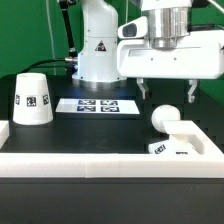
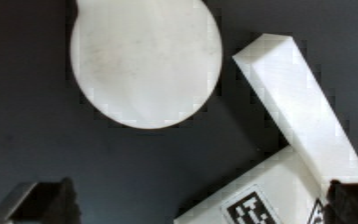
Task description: Assemble lamp
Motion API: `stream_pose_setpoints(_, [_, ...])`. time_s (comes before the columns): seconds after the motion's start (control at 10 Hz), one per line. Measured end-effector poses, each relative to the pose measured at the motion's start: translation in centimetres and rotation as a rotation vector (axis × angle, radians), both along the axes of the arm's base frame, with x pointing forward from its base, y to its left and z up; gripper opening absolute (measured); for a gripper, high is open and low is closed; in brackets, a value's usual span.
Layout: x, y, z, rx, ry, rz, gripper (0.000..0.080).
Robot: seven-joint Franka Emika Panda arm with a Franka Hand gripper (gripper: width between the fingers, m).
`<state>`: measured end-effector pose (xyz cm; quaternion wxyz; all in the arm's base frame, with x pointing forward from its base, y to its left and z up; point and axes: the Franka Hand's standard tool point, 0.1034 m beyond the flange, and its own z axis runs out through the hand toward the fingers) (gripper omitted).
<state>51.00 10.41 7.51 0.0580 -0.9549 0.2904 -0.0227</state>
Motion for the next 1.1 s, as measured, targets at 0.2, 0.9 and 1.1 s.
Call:
stream_pose_setpoints(0.2, [-1.6,-0.1,-0.8,-0.015,-0.022,0.048,0.0698])
stream_pose_setpoints(0.9, [-1.8,-1.7,-1.5,0.052,0.205,0.181,0.0698])
stream_pose_setpoints(1.1, [-2.0,-1.8,-1.5,0.1,0.346,0.205,0.0698])
